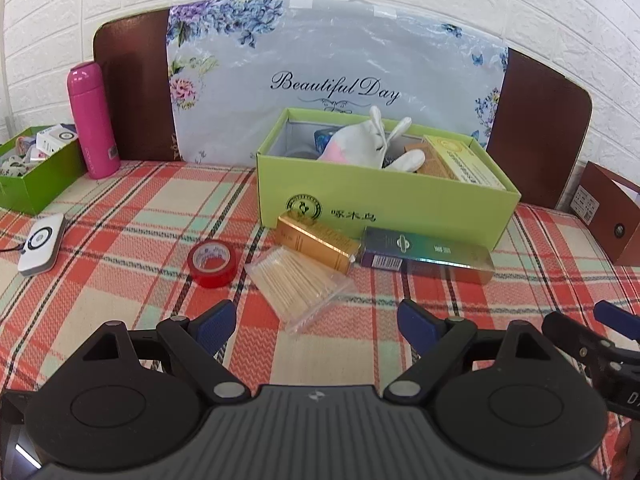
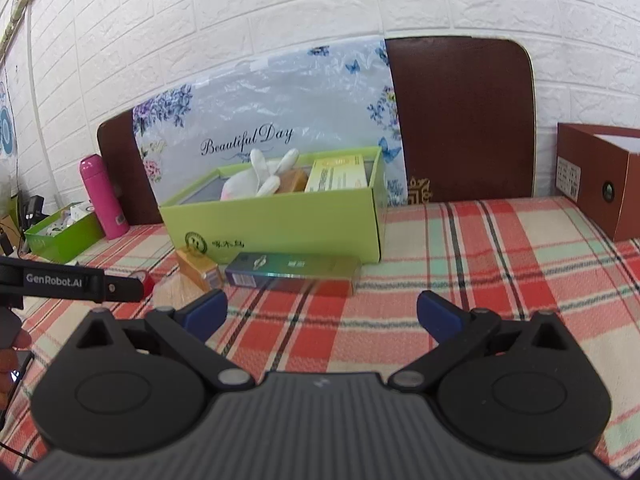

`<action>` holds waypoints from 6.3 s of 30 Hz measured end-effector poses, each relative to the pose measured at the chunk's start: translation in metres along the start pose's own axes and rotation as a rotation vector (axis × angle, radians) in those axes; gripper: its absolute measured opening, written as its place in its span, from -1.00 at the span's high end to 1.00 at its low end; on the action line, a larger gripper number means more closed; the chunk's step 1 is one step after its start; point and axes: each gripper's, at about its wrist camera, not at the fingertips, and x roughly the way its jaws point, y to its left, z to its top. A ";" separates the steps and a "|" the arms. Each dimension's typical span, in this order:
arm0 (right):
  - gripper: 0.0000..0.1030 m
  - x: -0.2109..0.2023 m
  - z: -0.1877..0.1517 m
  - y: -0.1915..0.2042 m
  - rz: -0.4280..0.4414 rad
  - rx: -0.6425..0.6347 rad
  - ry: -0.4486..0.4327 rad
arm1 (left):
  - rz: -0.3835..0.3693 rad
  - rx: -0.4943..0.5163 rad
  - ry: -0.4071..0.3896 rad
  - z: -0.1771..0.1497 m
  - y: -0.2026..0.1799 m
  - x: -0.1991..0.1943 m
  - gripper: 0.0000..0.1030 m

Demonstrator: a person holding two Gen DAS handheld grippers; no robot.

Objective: Organize objects
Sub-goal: 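Withdraw both grippers from the lime-green box back over the table, then grasp the red tape roll with the left gripper while the right gripper grasps the toothpick bag, then carry the red tape and toothpick bag into the lime-green box and release both, then withdraw both grippers from the lime-green box back over the table, then grasp the gold box with the left gripper while the right gripper grasps the blue-green VIXA box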

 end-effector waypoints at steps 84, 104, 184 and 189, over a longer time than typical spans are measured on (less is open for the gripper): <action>-0.08 0.011 -0.056 0.061 0.173 -0.234 0.239 | -0.034 0.054 0.121 -0.035 0.030 0.035 -0.33; 0.57 0.007 0.003 0.058 0.234 -0.184 0.088 | -0.184 0.032 -0.024 0.014 0.029 0.009 0.05; -1.00 0.114 0.007 -0.009 0.063 -0.230 0.119 | -0.054 -0.186 0.117 0.021 0.044 0.097 0.27; -0.99 0.151 0.015 -0.008 0.091 -0.232 0.156 | -0.047 -0.176 0.115 0.020 0.049 0.094 0.27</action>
